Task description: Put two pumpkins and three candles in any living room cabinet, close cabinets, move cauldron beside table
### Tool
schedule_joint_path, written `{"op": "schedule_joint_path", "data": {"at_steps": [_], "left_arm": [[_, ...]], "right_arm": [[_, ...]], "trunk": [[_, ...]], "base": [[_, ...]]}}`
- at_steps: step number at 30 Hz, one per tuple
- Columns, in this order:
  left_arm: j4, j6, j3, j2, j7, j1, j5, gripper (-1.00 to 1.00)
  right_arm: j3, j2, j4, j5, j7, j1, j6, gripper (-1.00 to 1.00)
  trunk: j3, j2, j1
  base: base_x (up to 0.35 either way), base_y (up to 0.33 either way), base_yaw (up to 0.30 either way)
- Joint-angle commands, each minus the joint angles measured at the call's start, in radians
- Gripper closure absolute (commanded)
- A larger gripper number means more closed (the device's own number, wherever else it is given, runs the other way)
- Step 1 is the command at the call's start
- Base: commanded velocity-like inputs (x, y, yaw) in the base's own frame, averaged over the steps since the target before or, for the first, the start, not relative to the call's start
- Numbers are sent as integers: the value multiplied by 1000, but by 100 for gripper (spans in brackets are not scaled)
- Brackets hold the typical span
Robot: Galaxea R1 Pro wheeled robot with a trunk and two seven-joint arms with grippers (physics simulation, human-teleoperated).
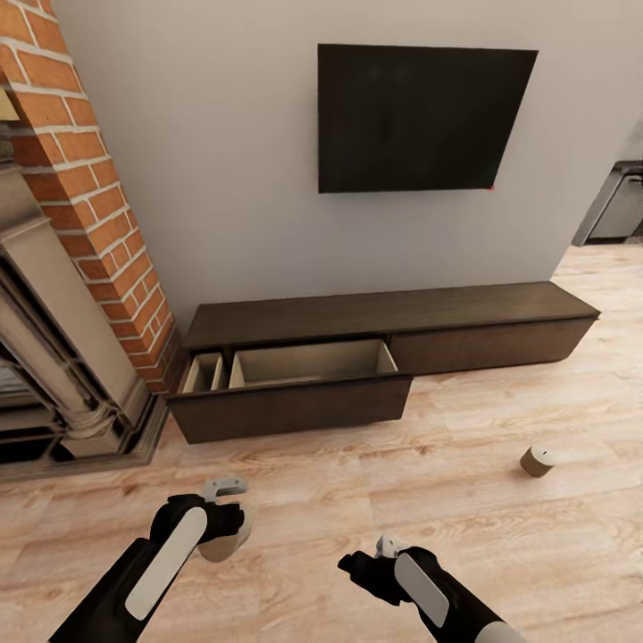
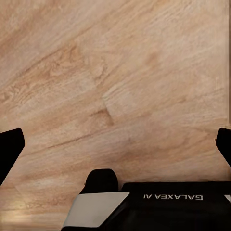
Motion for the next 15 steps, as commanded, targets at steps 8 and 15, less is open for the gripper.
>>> {"op": "schedule_joint_path", "data": {"at_steps": [8,15], "left_arm": [[-1,1,-2,1,11,-1,9,100],[-1,1,-2,0,11,-1,9,100]], "right_arm": [[4,-1,-2,-11,-9,-1,0,-100],[3,-1,0,-12,-9,-1,0,-100]], "trunk": [[20,56,-31],[37,105,-58]], "base": [[-60,0,-137],[-2,0,-241]]}}
